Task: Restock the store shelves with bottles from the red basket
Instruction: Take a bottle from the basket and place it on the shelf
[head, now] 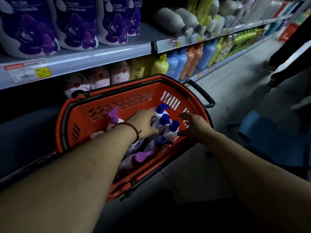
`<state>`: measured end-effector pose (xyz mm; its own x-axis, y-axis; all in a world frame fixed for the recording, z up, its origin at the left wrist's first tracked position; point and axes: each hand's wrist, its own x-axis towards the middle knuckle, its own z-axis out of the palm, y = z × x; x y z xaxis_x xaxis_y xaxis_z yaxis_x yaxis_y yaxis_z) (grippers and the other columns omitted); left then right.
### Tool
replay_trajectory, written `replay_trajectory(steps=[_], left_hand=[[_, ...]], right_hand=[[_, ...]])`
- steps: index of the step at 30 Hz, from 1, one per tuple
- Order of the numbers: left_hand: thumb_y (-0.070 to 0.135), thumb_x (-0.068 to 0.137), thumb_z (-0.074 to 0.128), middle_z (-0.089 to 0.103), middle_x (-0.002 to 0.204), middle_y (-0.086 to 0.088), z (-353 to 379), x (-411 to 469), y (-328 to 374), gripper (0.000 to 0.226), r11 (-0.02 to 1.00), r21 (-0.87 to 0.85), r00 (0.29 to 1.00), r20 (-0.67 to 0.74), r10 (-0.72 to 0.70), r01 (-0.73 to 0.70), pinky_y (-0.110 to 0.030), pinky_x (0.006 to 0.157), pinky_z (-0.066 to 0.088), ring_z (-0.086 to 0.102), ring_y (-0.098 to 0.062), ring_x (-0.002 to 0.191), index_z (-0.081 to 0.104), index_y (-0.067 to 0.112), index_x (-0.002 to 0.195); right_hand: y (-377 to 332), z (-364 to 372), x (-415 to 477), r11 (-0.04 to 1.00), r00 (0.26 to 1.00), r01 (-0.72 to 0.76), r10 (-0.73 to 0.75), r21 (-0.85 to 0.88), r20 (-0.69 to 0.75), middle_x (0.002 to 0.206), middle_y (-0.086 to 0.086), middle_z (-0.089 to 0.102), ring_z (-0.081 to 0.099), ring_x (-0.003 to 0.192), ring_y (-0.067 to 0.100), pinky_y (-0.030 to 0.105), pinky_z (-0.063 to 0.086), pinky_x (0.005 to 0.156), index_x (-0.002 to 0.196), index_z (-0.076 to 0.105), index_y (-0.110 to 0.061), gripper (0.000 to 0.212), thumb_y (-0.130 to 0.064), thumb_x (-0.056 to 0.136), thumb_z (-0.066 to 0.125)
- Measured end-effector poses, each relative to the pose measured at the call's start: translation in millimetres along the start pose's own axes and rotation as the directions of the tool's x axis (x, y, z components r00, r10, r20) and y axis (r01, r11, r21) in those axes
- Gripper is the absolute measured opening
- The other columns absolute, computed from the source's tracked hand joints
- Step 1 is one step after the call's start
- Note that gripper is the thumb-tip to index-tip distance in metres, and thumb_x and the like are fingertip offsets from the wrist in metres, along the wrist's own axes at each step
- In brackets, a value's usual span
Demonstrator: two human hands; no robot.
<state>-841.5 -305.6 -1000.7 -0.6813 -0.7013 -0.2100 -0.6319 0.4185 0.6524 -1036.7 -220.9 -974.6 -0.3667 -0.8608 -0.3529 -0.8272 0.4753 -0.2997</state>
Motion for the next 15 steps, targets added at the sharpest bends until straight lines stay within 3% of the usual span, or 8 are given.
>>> replay_trajectory(steps=[6,10,12,13,15], left_hand=[[0.023,0.088,0.067,0.057,0.132,-0.009,34,26,8,0.049,0.999,-0.042,0.998,0.066,-0.002,0.005,-0.033,0.096,0.045,0.057,-0.026,0.116,0.053,0.016,0.135],[0.022,0.091,0.061,0.063,0.106,-0.006,53,43,5,0.02,0.997,-0.063,0.996,0.081,-0.039,0.045,-0.031,0.075,0.042,0.06,-0.024,0.096,0.06,0.013,0.11],[0.019,0.093,0.053,0.062,0.098,-0.01,64,56,-1,0.006,0.993,-0.061,0.989,0.116,-0.092,0.099,-0.032,0.07,0.04,0.059,-0.027,0.088,0.056,0.015,0.096],[0.018,0.093,0.049,0.063,0.099,-0.012,69,62,-4,0.007,0.991,-0.052,0.984,0.134,-0.119,0.127,-0.033,0.069,0.04,0.057,-0.028,0.085,0.055,0.016,0.097],[0.015,0.093,0.047,0.063,0.103,-0.013,76,76,-9,0.025,0.98,-0.074,0.968,0.189,-0.167,0.184,-0.037,0.074,0.046,0.058,-0.028,0.087,0.056,0.017,0.116]], right_hand=[[1,13,24,0.995,0.998,0.018,-0.013,-0.097,0.06,0.144,0.006,0.051,0.054,0.125,0.023,0.03,0.049,0.095,0.145,0.041,-0.021,0.075,-0.015,0.08,0.078],[1,18,41,0.991,0.993,0.009,0.007,-0.134,0.116,0.138,0.007,0.054,0.055,0.122,0.024,0.028,0.046,0.088,0.145,0.042,-0.022,0.075,-0.017,0.08,0.079],[2,20,51,0.982,0.989,0.01,0.018,-0.187,0.149,0.137,0.008,0.054,0.054,0.123,0.025,0.031,0.047,0.093,0.145,0.042,-0.02,0.075,-0.017,0.079,0.079],[4,21,56,0.979,0.986,0.011,0.023,-0.206,0.165,0.138,0.008,0.054,0.053,0.124,0.026,0.032,0.047,0.096,0.145,0.042,-0.02,0.076,-0.018,0.079,0.079],[6,19,67,0.966,0.978,0.018,0.037,-0.259,0.205,0.138,0.008,0.053,0.052,0.125,0.026,0.034,0.046,0.1,0.145,0.042,-0.02,0.076,-0.019,0.078,0.08]])
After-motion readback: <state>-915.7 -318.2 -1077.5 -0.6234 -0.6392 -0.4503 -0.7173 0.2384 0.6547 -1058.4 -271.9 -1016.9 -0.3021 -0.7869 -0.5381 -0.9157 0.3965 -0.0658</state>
